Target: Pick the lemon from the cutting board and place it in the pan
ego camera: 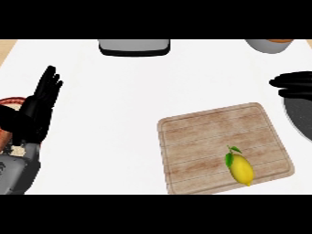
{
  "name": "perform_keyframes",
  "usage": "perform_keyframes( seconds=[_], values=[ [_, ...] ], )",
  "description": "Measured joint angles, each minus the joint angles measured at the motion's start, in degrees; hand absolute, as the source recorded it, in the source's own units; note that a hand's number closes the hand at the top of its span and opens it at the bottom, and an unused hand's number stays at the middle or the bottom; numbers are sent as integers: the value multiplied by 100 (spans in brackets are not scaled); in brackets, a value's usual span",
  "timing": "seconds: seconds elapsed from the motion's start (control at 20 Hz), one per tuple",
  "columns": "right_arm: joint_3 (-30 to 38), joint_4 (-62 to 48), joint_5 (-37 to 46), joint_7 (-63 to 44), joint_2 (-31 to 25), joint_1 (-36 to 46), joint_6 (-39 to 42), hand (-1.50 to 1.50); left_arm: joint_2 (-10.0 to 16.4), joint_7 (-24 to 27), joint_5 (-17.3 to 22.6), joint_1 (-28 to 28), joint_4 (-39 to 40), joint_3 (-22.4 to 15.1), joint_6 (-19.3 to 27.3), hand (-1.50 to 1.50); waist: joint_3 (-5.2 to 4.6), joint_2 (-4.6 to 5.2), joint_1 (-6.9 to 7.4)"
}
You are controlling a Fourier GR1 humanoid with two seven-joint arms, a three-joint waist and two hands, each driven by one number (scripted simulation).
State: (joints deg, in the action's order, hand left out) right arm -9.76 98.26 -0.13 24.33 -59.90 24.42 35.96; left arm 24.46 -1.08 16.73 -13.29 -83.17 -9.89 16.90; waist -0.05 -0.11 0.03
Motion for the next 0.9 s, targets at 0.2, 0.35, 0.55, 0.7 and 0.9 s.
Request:
perform_keyframes(
  seconds=[0.2, 0.35, 0.55, 0.7, 0.9],
  values=[
    [-140, 641, -214, -486, 224, -158, 332, -150, -13, 57, -19, 29, 60, 133, -128, 0, 0, -3, -19],
    [-206, 1007, -14, -772, 462, -368, 402, -150, -92, 18, -99, -59, 153, 209, -173, 0, 1, 0, -24],
    [-136, 1386, 150, -1277, 622, -615, 576, -150, -137, -12, -177, 6, 88, 311, -261, 0, 3, 1, -23],
    [-170, 1441, 586, -1375, 899, -860, 550, -150, -213, -33, -284, 16, 66, 356, -290, 0, 3, 4, -16],
    [-99, 1300, 1122, -1409, 1205, -900, 592, -150, -287, -27, -368, -55, 172, 492, -423, 0, 4, 9, -5]
  ],
)
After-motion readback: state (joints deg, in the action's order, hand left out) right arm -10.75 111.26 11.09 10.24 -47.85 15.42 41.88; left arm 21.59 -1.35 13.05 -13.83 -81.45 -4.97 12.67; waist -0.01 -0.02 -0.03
